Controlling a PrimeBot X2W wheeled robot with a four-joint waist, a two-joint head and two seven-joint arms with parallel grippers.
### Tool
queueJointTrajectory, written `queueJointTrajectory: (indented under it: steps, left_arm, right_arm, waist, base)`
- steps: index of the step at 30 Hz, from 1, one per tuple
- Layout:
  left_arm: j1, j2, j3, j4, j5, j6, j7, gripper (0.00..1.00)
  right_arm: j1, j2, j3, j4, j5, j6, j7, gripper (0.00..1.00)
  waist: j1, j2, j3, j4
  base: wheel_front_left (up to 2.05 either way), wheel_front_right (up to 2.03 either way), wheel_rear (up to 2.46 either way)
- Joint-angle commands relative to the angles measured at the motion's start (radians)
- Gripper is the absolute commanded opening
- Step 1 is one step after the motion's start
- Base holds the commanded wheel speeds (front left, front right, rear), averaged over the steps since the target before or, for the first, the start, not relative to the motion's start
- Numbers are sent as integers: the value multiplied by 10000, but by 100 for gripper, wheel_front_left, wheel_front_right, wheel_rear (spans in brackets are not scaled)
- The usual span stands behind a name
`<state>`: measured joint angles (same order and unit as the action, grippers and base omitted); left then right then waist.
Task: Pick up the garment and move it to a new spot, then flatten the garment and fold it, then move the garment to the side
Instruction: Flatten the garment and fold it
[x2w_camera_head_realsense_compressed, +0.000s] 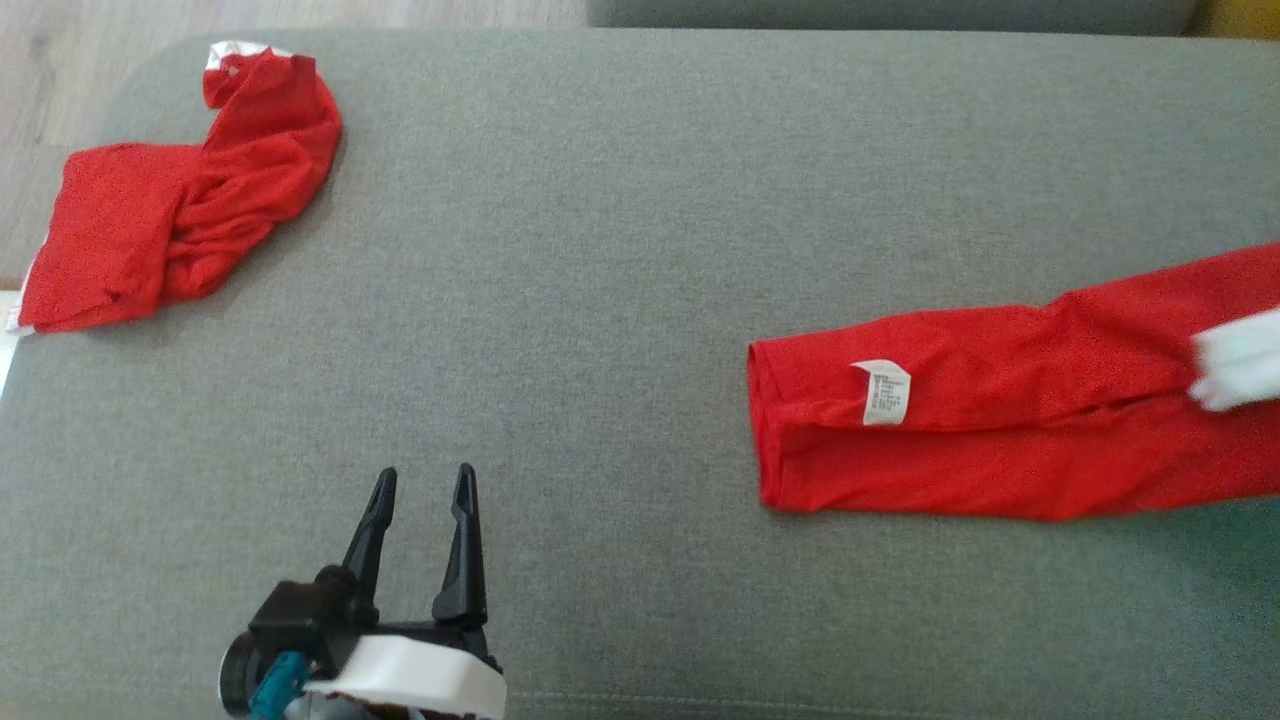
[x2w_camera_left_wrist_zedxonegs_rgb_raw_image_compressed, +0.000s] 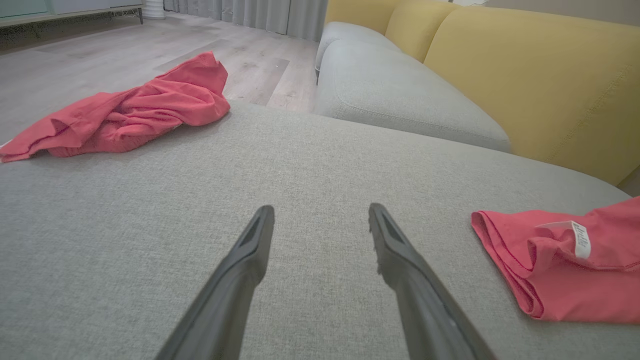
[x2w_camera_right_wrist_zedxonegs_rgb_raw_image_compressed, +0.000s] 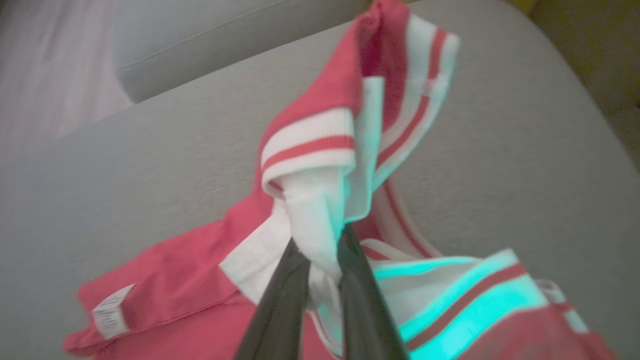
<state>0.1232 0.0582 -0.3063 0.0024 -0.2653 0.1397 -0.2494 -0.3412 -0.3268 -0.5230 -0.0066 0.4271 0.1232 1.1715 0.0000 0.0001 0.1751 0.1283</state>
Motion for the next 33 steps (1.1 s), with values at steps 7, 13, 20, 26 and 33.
queueJointTrajectory:
  steps: [7,13,20,26,33]
  left_arm:
    - [-272,-77,228,-346,-184,107,-123,100]
    - [-811,-78,-214,-201,-300,182,-124,100]
    - [-942,-79,-470,101,-289,251,-124,100]
    - [-870,-79,-483,194,-292,279,-124,100]
    - [-826,-79,-613,294,-370,322,-124,100]
  right_arm:
    - [553,1818,2104,-2702,733,75,1409,0]
    - [832,2748,3900,-2135,794,75,204,0]
    - [706,2763,5563,-79,1752,75,-2136,0]
    - [418,2764,6279,878,1893,75,-3051,0]
    - [109,2765,6771,1634,2230,75,-4059,100]
  waist:
    - [0,-1,-58,-295]
    - [0,-1,203,-343]
    - [0,-1,169,-138]
    - [0,-1,62,-70]
    - [0,-1,-102,-57]
  base:
    - [0,0,0]
    - [0,0,0]
    - [0,0,0]
    - [0,0,0]
    - [0,0,0]
